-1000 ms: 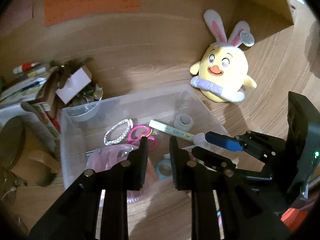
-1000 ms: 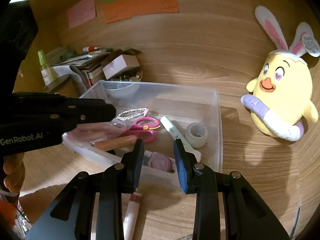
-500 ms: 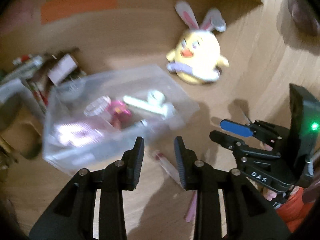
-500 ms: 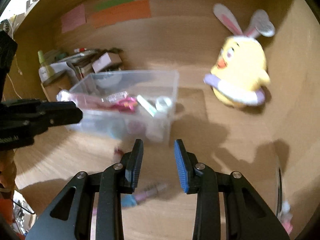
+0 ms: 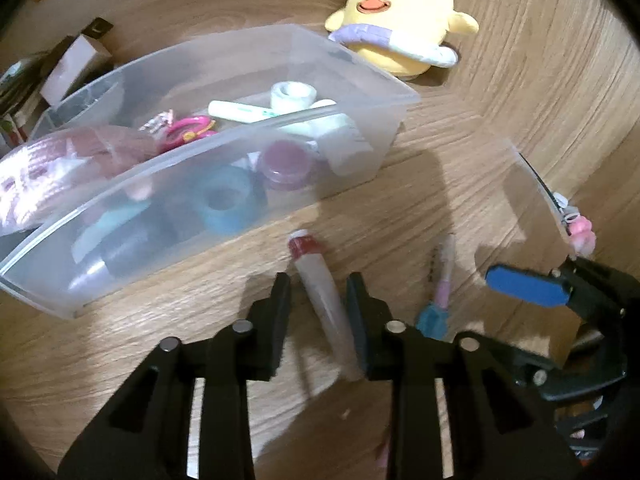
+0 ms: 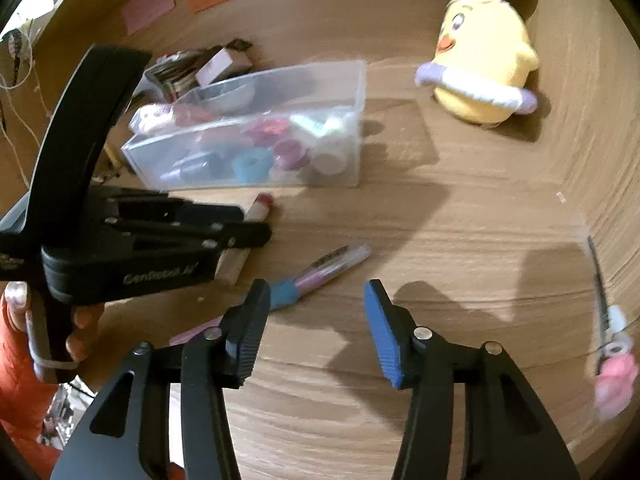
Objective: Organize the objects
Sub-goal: 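Grasp the pink-capped tube with the left tool while the right tool grasps the toothbrush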
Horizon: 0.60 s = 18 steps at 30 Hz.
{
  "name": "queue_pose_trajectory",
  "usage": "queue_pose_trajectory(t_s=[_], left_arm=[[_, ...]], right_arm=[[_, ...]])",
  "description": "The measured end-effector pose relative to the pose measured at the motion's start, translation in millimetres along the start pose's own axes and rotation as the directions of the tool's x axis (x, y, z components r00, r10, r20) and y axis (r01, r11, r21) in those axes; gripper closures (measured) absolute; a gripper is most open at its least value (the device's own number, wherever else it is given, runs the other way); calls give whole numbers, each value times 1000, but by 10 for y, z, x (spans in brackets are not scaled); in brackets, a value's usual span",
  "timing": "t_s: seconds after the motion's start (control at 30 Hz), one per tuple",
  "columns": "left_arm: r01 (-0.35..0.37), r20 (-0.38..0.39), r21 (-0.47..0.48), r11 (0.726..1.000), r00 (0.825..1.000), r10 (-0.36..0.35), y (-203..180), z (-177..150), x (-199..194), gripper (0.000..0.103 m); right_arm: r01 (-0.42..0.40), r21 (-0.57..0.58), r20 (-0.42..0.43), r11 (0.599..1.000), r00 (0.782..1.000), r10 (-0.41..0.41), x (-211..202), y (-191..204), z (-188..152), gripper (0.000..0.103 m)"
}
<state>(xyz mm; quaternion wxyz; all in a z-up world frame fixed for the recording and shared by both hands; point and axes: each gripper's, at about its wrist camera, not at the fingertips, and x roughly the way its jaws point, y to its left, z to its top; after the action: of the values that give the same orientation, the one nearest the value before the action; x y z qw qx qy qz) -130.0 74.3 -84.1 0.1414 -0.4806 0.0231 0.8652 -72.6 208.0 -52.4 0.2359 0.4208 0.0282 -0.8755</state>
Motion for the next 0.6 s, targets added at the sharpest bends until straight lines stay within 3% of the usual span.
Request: queue_pose_trajectory(t_s=[0.03, 0.17, 0.37, 0.43, 0.6], left_arm=[[-11, 4, 8, 1000, 1000, 10, 6, -15, -8, 89], [-23, 15, 13, 1000, 1000, 23, 61, -100, -71, 89], [-17, 16, 24, 1000, 1000, 17, 212, -309, -211, 89], [-22, 18, 29, 999, 1000, 21, 206, -342, -230, 89], [-23, 36, 7, 1000, 999, 23, 246, -352, -240, 89]], right_arm=[[-4, 0, -8, 1000, 1000, 4, 36, 21, 1, 57], [-29, 2, -31, 1000, 999, 29, 176, 147, 13, 57], [24, -88, -1, 996, 1000, -25, 261, 393, -15, 58], [51, -127, 9, 991, 999, -50, 269, 462, -37, 75], [57, -121, 16, 991, 998, -56, 240, 399, -59, 88]])
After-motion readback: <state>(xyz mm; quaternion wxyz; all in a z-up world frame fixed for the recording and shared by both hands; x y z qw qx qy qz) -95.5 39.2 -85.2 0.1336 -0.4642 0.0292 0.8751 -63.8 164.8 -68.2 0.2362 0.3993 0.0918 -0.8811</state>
